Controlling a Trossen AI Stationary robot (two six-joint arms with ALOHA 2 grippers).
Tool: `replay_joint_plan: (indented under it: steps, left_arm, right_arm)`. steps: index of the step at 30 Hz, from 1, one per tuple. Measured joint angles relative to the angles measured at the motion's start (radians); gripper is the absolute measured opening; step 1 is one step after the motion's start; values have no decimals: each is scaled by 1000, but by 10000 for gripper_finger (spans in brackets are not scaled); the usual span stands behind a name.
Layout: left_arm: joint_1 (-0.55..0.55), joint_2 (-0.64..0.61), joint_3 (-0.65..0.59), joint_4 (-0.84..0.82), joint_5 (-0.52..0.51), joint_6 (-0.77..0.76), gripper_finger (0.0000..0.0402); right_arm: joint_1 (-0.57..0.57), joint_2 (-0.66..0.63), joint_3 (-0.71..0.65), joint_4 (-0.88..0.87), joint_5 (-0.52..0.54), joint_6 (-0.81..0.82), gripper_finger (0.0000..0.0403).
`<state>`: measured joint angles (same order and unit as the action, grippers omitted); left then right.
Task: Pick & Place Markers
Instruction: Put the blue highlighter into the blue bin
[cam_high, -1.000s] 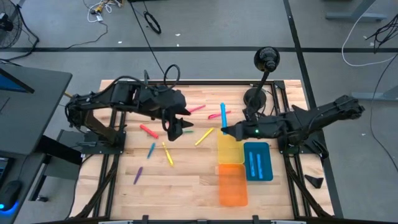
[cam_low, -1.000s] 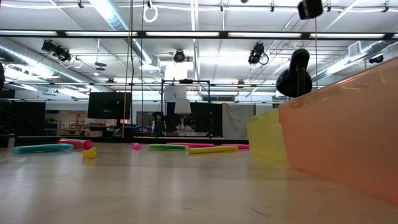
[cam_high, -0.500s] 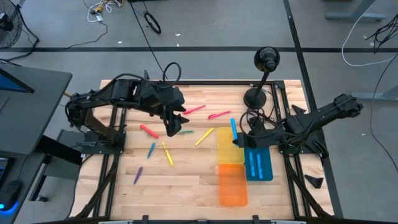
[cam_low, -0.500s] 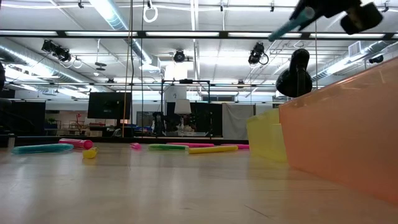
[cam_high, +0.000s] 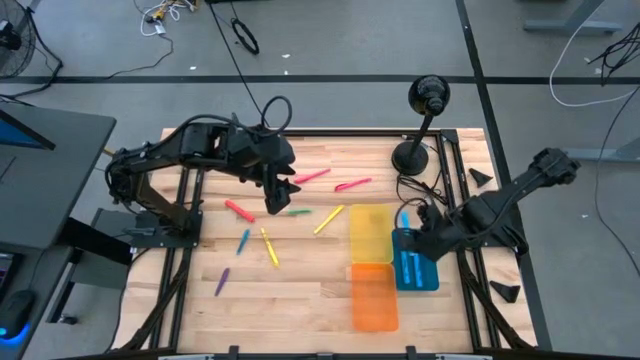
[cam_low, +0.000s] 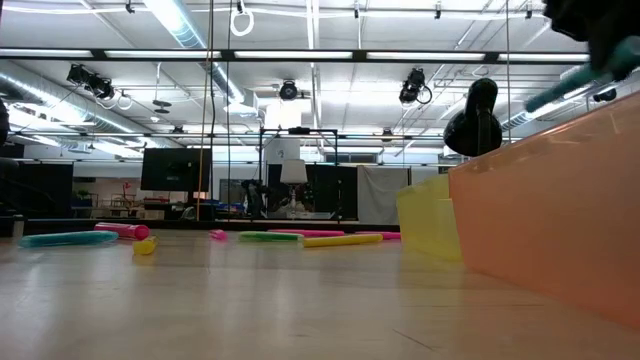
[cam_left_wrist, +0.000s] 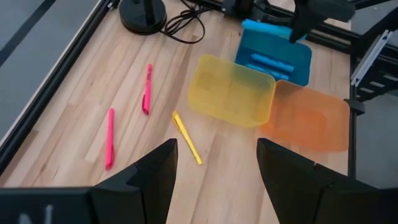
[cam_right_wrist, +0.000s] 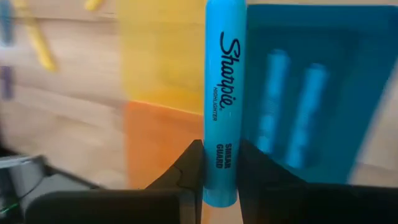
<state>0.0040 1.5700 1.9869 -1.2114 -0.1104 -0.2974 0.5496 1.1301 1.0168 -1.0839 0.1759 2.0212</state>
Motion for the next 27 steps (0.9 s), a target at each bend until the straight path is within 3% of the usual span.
replay_joint_plan:
  steps: [12,27]
  left_arm:
    - [0,0,0,1,0,6,225]
    - [0,1,0,4,0,5,225]
  right_arm:
    - [119,9,0,-108,-56,196,54]
    - [131,203,-31,-36,-88,180,54]
